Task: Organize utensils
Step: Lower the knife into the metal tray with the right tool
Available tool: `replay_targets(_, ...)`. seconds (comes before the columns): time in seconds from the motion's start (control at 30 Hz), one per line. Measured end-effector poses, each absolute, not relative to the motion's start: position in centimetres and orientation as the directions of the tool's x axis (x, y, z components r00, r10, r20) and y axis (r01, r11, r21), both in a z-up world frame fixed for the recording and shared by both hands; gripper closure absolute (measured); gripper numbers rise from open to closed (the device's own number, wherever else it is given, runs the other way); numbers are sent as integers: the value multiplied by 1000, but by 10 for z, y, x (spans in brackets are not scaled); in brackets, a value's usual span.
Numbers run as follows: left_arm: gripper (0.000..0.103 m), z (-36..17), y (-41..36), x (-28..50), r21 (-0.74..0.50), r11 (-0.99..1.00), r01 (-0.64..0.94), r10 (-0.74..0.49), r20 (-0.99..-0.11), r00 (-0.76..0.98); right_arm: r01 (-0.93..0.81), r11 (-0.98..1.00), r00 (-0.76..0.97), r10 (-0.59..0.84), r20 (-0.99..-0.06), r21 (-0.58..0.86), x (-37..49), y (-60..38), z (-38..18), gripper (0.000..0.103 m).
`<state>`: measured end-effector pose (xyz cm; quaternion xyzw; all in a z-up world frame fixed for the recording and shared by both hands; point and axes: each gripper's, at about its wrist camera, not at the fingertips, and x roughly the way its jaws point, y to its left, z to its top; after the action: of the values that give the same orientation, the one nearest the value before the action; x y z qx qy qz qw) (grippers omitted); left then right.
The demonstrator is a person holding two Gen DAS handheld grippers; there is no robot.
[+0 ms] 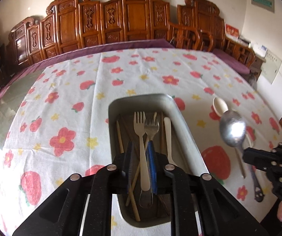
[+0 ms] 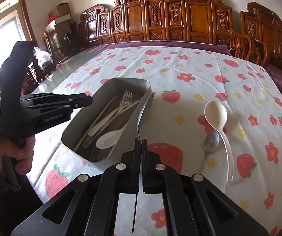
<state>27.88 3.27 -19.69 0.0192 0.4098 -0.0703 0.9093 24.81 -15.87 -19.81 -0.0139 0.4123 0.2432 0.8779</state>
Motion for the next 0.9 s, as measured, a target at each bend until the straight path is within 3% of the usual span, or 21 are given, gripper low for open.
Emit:
replay_targets(0.1, 88, -188, 44, 275, -26, 991, 131, -109, -728, 677, -450, 876, 541, 421, -728, 172, 253, -149, -192, 100)
replay_targets(0.23, 78, -179, 60, 272, -27, 994, 109, -97, -706, 702, -473, 865, 540, 434, -721, 167, 263, -131, -184, 100)
replay_targets(0.53, 72, -176, 93, 274, -51, 997, 64, -81, -692, 718, -498, 851, 523, 447, -726, 166, 291, -89, -183, 100)
replay_targets(0.67, 59, -176, 106, 276, -73, 996, 42, -81, -691, 718, -504, 848, 513, 446, -734, 162, 301, -74, -187, 100)
replay_targets(0.9, 47, -174, 119, 277, -67, 998, 1, -47, -685, 727, -508, 852, 503, 414, -759, 127, 322, -48, -202, 100)
